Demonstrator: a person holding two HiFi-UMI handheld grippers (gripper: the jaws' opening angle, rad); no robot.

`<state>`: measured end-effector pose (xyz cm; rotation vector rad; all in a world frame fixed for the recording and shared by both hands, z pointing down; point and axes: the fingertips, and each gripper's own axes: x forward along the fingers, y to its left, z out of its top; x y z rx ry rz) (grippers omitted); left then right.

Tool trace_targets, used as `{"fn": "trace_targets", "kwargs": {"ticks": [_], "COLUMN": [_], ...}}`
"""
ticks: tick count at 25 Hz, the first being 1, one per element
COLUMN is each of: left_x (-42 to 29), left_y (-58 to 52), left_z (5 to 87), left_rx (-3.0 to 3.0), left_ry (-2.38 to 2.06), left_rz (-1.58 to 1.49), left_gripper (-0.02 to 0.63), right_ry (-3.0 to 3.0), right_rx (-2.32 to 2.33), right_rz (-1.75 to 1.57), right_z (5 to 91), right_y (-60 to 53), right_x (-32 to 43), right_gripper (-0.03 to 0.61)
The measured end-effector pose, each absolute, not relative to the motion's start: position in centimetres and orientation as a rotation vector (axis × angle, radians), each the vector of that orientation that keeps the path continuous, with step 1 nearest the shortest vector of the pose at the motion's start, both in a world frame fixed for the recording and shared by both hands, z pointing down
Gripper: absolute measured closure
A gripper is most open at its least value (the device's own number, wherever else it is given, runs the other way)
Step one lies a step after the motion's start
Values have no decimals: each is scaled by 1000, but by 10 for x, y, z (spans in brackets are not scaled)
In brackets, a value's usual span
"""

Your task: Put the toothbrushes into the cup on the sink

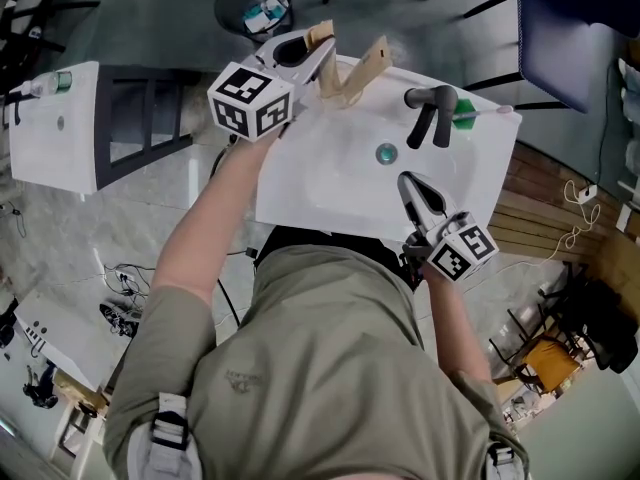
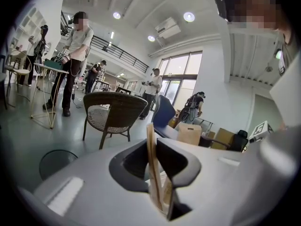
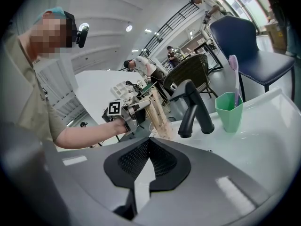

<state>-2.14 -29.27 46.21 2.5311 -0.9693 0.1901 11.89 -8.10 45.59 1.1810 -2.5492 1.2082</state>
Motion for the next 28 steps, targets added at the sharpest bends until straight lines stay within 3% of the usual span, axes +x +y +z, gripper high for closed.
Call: {"fn": "trace_targets", "kwargs": {"ticks": [10, 17, 28], "left_x": [-27, -42, -74], "left_y": [-289, -283, -230], "left_z": [469, 469, 450], "left_rx": [2511, 2490, 2494], "left_ry": [-916, -942, -920], "left_rz": [230, 287, 378], "left_gripper": [567, 503, 503], "right_ry": [-2564, -2580, -2709], "right_rx": [1198, 1260, 1306], "right_rz": [1212, 1204, 1110], "right_z": [453, 444, 413], "right_y": [-82, -85, -102], "right_x": [118, 124, 155], "right_gripper": [568, 568, 568]}}
